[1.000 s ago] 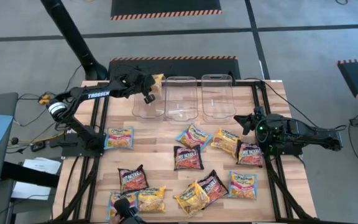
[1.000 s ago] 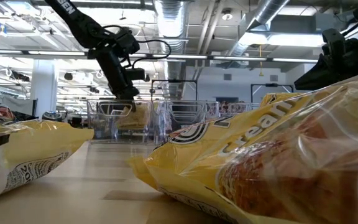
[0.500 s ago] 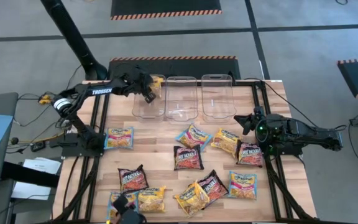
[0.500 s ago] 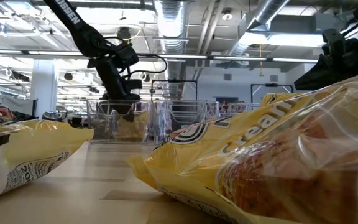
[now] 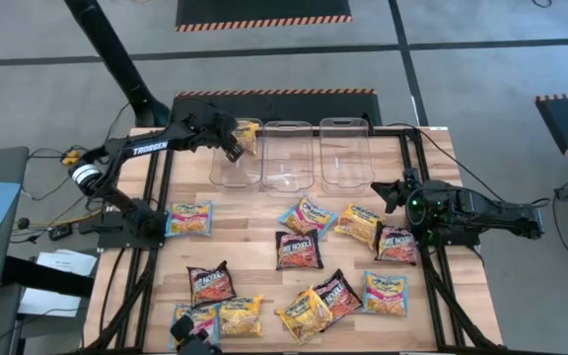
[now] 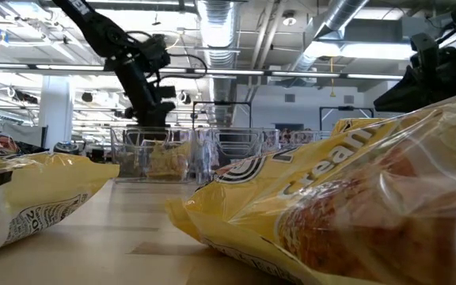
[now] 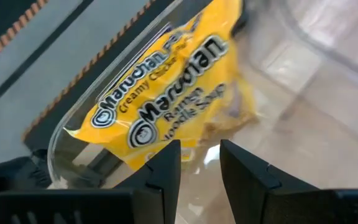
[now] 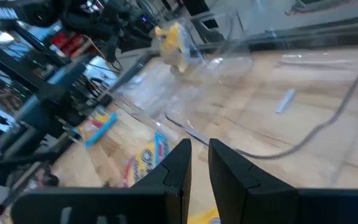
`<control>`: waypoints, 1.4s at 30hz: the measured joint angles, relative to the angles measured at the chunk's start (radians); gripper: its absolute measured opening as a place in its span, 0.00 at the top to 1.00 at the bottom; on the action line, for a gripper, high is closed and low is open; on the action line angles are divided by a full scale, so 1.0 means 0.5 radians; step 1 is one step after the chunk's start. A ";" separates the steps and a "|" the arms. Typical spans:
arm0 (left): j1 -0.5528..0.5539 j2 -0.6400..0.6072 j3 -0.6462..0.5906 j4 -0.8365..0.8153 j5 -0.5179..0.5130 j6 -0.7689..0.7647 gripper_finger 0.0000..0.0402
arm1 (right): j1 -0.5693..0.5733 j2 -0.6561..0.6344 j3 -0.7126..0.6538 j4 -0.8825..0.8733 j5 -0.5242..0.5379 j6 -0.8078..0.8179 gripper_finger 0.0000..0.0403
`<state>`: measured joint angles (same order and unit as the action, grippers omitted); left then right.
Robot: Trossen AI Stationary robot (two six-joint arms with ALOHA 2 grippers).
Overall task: Sort Maruchan noodles
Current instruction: Put the blue noodle pack in the right transparent bin
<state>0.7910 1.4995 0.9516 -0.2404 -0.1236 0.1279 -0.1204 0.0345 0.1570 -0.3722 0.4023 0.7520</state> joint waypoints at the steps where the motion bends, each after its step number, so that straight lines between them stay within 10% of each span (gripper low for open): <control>1: 0.000 -0.033 0.000 -0.014 0.038 -0.016 0.75 | -0.001 0.000 0.001 0.033 0.000 -0.001 0.80; 18: 0.000 -0.375 0.002 0.044 0.546 -0.454 0.75 | 0.000 0.000 0.000 0.490 -0.018 -0.108 0.78; 36: -0.147 -0.397 0.002 0.063 0.912 -0.717 0.75 | 0.000 0.000 0.017 1.818 -0.372 -0.949 0.41; 42: -0.269 -0.397 0.002 0.063 0.911 -0.722 0.75 | 0.000 0.019 0.336 1.625 -0.554 -1.049 0.39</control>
<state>0.6562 1.3010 0.9527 -0.2091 0.3317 -0.2329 -0.1204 0.0440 0.3248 0.4406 0.1251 0.2276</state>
